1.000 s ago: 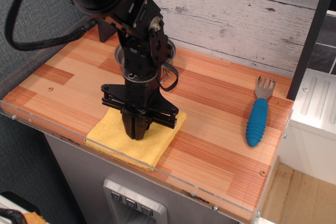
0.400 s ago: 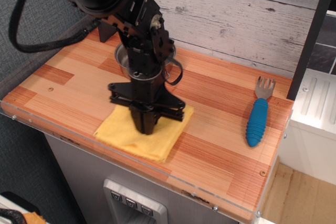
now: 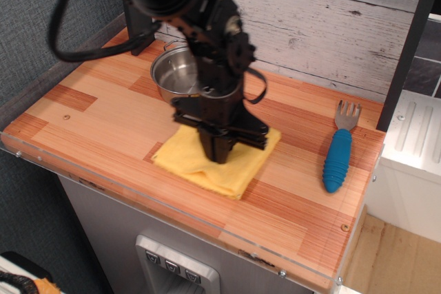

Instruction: Move the towel to the right of the silver pot.

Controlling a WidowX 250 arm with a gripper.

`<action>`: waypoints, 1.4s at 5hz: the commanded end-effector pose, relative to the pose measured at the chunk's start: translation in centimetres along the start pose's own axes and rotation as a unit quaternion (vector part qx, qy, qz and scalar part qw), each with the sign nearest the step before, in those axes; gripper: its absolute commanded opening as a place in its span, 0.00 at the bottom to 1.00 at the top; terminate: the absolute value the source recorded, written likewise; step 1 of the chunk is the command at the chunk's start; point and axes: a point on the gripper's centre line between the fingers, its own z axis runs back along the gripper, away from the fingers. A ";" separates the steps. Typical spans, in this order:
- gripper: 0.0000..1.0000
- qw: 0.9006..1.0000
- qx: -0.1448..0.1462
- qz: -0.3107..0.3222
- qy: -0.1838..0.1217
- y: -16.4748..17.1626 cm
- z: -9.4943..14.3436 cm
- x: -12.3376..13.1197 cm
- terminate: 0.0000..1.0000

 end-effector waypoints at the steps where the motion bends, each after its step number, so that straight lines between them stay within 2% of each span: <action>1: 0.00 1.000 -0.015 -0.015 0.001 -1.9 -0.5 1.0 0.00; 6: 0.00 0.999 -0.035 -0.012 -0.011 -2.6 -1.2 5.1 0.00; 7: 0.00 0.999 -0.031 -0.012 -0.012 -2.6 -1.2 5.5 0.00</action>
